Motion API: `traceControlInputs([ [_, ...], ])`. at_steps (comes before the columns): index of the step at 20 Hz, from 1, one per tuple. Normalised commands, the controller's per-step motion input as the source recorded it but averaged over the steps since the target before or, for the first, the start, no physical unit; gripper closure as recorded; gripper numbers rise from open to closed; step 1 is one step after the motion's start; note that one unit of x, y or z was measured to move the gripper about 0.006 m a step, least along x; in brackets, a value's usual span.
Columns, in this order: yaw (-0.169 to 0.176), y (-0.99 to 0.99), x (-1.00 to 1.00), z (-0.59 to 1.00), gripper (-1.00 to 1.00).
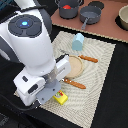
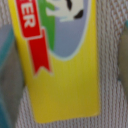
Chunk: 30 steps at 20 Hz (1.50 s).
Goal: Interact with the objects in diverse but meaningful ways.
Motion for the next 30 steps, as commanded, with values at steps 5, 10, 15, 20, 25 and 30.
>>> traceControlInputs([
  [5,0.000,-0.20,0.35,-0.11,1.00],
  [10,0.011,0.03,0.09,0.67,1.00],
  [15,0.000,0.34,-0.14,0.95,1.00],
  [20,0.000,0.54,-0.10,0.94,1.00],
  [25,0.000,0.67,0.00,0.96,1.00],
  [30,0.010,0.77,0.00,0.50,1.00],
])
